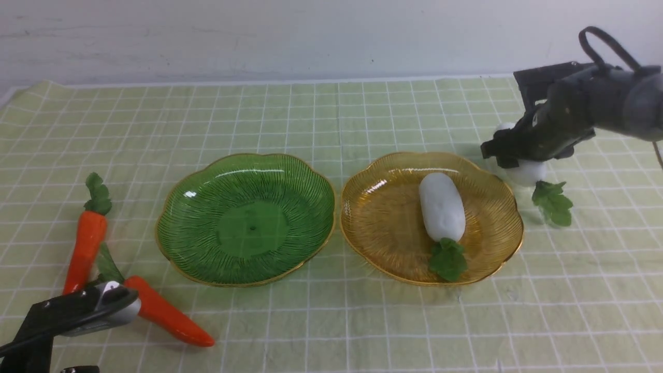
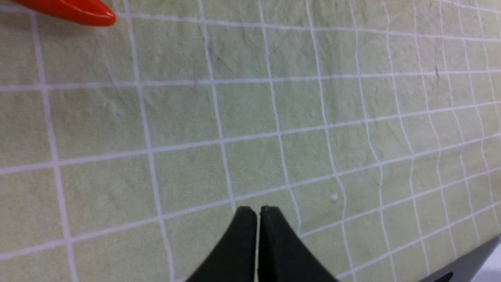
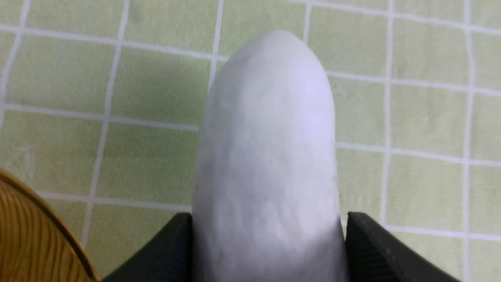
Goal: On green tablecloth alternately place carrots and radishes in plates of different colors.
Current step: 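Place the white radish on the plate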
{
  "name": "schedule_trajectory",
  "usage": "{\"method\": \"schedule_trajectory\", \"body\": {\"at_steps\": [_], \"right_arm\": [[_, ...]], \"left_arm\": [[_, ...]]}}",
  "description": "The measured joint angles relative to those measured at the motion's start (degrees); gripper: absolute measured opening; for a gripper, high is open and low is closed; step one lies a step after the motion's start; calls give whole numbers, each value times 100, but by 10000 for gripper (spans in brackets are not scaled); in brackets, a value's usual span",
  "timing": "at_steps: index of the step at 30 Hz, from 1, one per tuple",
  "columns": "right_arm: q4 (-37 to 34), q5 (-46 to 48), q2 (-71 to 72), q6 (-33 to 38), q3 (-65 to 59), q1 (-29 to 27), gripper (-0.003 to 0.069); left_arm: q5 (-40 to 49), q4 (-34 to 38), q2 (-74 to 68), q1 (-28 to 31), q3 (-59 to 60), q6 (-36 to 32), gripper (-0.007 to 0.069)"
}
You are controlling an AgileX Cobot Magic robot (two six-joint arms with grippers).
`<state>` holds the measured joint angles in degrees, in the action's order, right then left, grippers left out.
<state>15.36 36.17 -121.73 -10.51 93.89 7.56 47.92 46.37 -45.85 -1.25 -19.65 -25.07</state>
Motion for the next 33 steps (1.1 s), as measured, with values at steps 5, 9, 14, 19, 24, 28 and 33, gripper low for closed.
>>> {"method": "schedule_trajectory", "body": {"at_steps": [5,9,14,19,24,28,33], "right_arm": [[-109,872,766,-41,0,0,441],[-854,2179,1293,-17,31,28,441],[-1794,3292,1327,685,35,266,441],[-1929,3264,1064,751,35,536,441],[-1882,3105,763,717,35,563,441],[-1865,2981,499,705,35,569,444],[-2034,2942,372,686,35,570,587]], "left_arm": [[2,-6,0,0,0,0,-7],[2,-6,0,0,0,0,-7],[7,-8,0,0,0,0,-7],[7,-13,0,0,0,0,-7],[7,-49,0,0,0,0,-7],[7,-72,0,0,0,0,-7],[7,-104,0,0,0,0,-7]]}}
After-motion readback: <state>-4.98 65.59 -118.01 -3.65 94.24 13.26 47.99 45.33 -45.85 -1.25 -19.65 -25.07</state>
